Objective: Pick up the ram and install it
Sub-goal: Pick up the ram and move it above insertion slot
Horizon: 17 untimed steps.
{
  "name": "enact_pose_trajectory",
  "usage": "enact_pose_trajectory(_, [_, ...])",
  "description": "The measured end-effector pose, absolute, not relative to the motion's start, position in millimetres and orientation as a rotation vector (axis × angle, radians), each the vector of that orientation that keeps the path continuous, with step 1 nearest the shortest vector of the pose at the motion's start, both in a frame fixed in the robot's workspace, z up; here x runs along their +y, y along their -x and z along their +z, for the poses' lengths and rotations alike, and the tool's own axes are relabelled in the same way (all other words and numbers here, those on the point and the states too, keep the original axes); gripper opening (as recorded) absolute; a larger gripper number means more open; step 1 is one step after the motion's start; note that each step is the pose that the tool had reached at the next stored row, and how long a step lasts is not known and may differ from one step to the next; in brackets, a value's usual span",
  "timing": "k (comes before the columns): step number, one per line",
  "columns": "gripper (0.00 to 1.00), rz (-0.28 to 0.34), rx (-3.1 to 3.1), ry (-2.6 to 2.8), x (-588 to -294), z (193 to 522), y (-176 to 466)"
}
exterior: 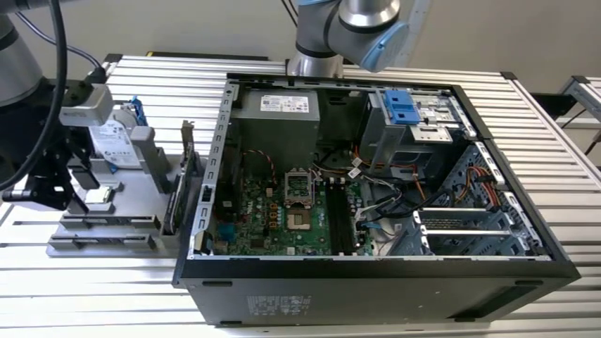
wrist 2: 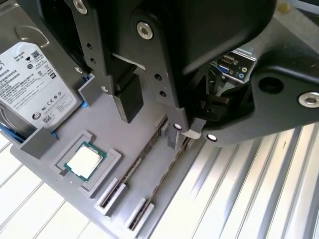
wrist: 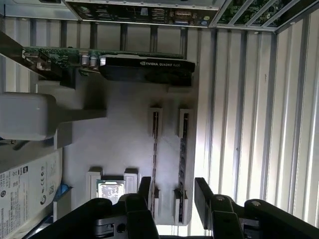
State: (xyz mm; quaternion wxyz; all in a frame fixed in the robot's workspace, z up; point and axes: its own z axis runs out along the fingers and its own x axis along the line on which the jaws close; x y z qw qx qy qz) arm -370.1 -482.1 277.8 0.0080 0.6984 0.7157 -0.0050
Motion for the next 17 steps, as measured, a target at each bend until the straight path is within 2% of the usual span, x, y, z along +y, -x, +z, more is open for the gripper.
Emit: enact_pose_trajectory(17, [1.0,-0.02,2.239,-2.185,-486,264,370])
